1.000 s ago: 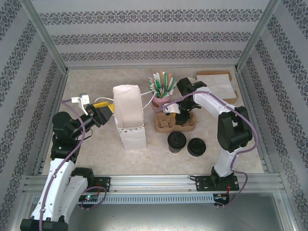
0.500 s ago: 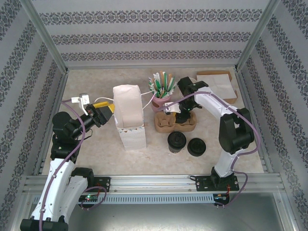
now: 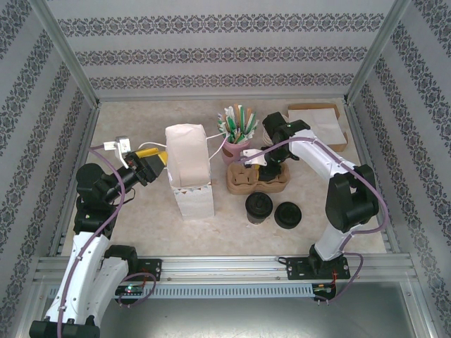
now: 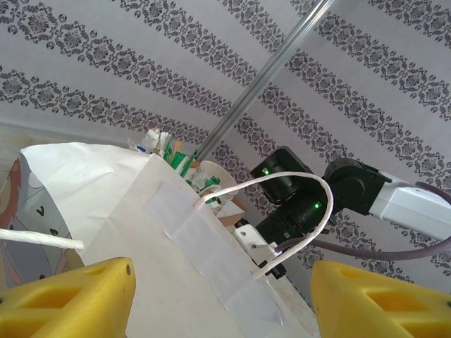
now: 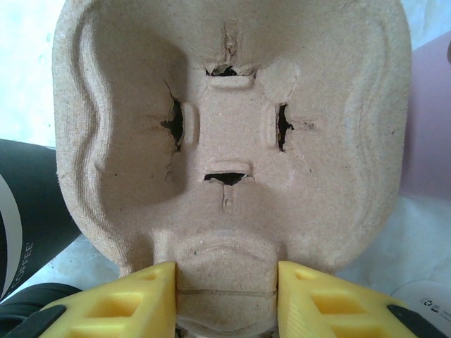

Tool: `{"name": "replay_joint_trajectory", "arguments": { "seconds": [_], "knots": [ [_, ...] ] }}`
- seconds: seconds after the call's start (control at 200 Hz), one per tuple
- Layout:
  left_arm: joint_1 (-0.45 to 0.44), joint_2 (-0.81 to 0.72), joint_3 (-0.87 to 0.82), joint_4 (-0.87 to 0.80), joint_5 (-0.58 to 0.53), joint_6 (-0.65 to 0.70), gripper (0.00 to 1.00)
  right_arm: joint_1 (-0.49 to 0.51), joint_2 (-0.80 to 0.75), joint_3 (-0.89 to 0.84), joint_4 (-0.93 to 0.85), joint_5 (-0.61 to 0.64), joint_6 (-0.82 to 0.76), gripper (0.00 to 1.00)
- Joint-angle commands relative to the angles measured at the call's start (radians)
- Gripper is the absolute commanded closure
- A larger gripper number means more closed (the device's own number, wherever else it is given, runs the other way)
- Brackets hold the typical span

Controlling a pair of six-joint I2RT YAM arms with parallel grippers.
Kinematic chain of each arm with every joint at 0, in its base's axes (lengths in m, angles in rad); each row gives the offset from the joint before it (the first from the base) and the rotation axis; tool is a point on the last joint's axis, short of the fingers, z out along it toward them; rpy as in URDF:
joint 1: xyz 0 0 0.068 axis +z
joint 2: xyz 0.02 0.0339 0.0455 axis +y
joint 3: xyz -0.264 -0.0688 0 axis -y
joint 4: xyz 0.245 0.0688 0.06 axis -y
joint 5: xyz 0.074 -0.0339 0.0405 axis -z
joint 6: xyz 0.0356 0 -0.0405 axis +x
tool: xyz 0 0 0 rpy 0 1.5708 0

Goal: Pack the takeout coffee

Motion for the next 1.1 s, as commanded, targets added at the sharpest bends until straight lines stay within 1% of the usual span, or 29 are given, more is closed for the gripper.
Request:
{"name": "replay_joint_trajectory", "arguments": {
  "seconds": [0.0,0.849,1.094],
  "knots": [
    [0.005,-0.01,0.034,0.03,-0.004,0.02,0.33,0.011,0.01,0.004,-0.007,-0.018,0.004,0.61],
    [0.005,-0.006,0.029,0.021,-0.003,0.027,0.33,0.022,0.049,0.019,-0.002,-0.024,0.016,0.55],
    [0.005,-0.009,0.03,0.015,-0.004,0.03,0.33,0.024,0.062,0.026,-0.008,-0.026,0.018,0.56]
  ]
}}
